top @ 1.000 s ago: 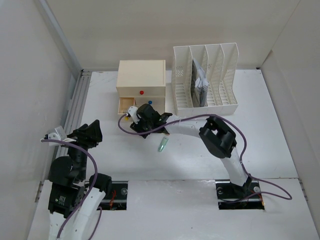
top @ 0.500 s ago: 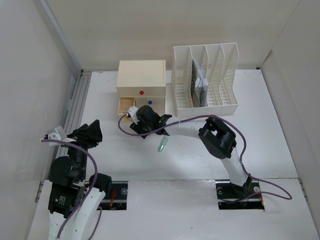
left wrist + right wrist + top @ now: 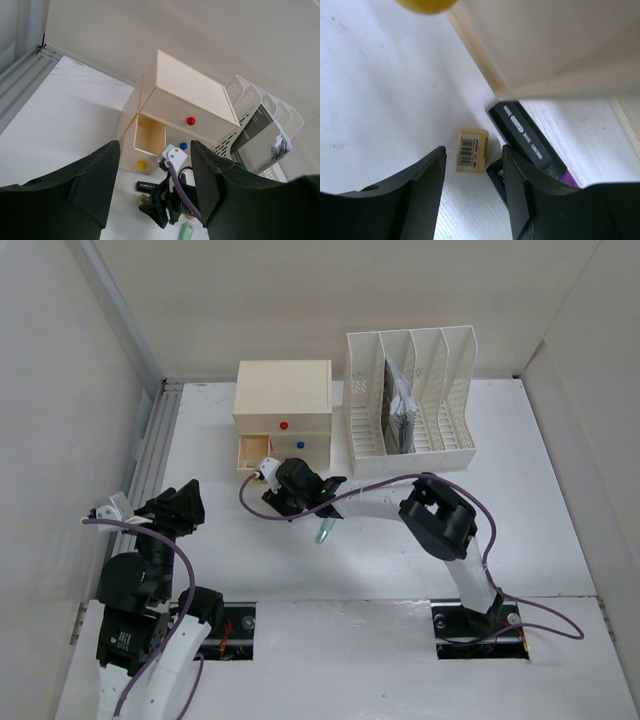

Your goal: Organize the desk

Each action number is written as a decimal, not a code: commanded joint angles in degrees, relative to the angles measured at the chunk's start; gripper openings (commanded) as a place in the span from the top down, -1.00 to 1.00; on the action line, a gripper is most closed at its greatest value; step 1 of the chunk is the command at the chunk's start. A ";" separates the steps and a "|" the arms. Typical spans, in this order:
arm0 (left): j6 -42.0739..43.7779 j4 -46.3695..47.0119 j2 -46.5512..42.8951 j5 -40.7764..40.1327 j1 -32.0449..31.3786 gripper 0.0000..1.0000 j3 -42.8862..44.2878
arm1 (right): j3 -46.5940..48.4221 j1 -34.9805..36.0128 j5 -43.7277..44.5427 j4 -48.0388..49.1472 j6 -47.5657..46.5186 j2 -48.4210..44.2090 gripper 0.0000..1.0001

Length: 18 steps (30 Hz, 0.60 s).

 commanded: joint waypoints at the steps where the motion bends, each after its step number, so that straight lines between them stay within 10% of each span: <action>1: 0.78 2.69 -0.72 0.27 -0.27 -0.11 -0.20 | -2.77 0.69 2.19 -3.17 0.11 -1.87 -0.08; 18: 0.78 2.69 -0.72 0.27 -0.27 -0.11 -0.20 | -0.57 0.69 -1.85 -5.55 0.81 0.59 0.10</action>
